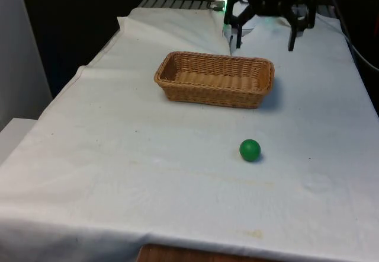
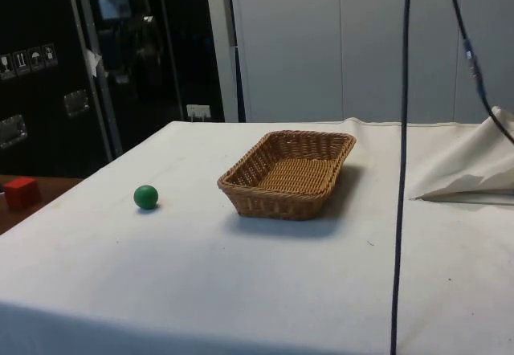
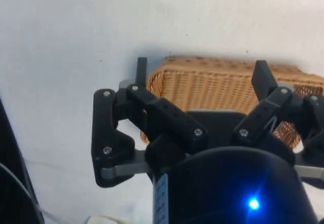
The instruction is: Pick up the ball and place it into the basket.
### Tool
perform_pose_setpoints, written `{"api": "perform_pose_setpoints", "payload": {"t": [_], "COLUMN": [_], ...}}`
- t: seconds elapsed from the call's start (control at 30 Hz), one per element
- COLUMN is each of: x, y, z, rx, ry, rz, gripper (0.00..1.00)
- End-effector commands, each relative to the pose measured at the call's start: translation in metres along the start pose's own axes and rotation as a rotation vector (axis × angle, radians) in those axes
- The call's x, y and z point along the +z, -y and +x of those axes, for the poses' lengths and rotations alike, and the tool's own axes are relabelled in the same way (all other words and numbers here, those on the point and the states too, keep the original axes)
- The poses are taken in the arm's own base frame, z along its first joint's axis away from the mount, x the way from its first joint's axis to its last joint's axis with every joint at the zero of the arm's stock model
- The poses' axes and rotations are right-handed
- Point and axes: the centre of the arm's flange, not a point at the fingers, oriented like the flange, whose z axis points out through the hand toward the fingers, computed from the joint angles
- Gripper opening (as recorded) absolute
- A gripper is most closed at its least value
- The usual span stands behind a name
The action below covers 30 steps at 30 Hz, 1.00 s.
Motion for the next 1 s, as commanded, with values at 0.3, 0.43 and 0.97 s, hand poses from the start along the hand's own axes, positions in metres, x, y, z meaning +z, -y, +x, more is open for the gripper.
{"api": "perform_pose_setpoints", "payload": {"t": [0.3, 0.43, 0.97], "x": [0.035, 0.045, 0.096], "y": [0.003, 0.002, -0.003], "z": [0.017, 0.022, 0.040], "rx": [-0.027, -0.033, -0.080], "ry": [-0.018, -0.026, -0.057], "rz": [0.003, 0.005, 0.037], "gripper": [1.00, 1.00, 1.00]}}
